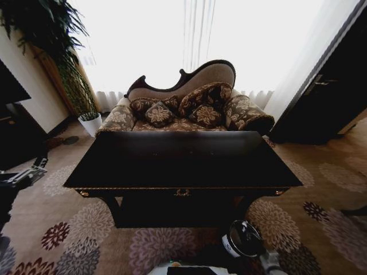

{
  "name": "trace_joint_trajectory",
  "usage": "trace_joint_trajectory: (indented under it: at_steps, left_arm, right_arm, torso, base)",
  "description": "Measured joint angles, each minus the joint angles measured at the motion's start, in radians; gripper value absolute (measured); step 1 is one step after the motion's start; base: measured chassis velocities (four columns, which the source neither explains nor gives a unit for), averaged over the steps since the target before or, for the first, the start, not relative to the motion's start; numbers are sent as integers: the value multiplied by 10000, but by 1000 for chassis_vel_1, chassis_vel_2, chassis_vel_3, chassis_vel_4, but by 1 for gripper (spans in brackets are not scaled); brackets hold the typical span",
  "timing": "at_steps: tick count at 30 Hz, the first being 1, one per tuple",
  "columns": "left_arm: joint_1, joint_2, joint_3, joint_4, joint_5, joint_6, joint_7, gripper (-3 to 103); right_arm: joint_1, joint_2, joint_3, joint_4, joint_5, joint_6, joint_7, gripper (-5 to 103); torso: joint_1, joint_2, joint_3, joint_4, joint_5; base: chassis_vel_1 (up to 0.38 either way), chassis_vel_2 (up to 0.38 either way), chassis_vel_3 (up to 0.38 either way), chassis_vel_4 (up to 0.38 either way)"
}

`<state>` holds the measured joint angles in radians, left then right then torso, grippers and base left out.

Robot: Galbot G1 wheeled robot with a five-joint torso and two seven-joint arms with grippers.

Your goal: Move to the front of the table and place the trash on the table into the trash bin.

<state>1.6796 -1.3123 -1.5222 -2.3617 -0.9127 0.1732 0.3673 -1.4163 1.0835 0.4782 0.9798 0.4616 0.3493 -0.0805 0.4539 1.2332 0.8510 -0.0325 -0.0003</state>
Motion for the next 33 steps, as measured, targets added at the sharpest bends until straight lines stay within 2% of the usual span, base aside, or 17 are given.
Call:
trace_joint_trajectory:
  at_steps: [10,19,21,22,23,27,29,33]
  left_arm:
    - [228,-170,-170,-97,15,7,-7,100]
    - [302,-203,-209,-119,70,8,-12,100]
    - [333,-202,-237,-120,72,8,-12,100]
    - [345,-203,-241,-119,73,9,-12,100]
    - [345,-203,-241,-119,73,9,-12,100]
    - [367,-187,-246,-115,76,9,-12,100]
    - [368,-173,-247,-113,76,9,-12,100]
    - [363,-131,-242,-99,76,8,-12,100]
  right_arm:
    - [837,25,-374,-1138,187,-512,207,0]
    - [1642,-61,-749,-2283,282,-546,-72,0]
    - [1687,-24,-836,-2290,399,-614,-285,-3]
    - [1696,16,-851,-2290,400,-618,-318,2]
    - [1696,16,-851,-2290,400,-618,-318,2]
    - [1730,155,-854,-2392,278,-592,-367,24]
    - [1727,161,-848,-2421,248,-578,-375,24]
    - [1689,162,-808,-2454,209,-545,-378,46]
  torso:
    - [0,0,0,-1,0]
    - [1,0,0,0,-3]
    - [0,0,0,1,0]
    - [0,0,0,-1,0]
    - [0,0,0,-1,0]
    - [0,0,0,1,0]
    - [0,0,0,0,1]
    - [0,0,-1,0,1]
  base:
    - [0,0,0,0]
    - [0,0,0,0]
    - [0,0,0,0]
    - [0,0,0,0]
    - [0,0,0,0]
    - [0,0,0,0]
    - [0,0,0,0]
    - [0,0,0,0]
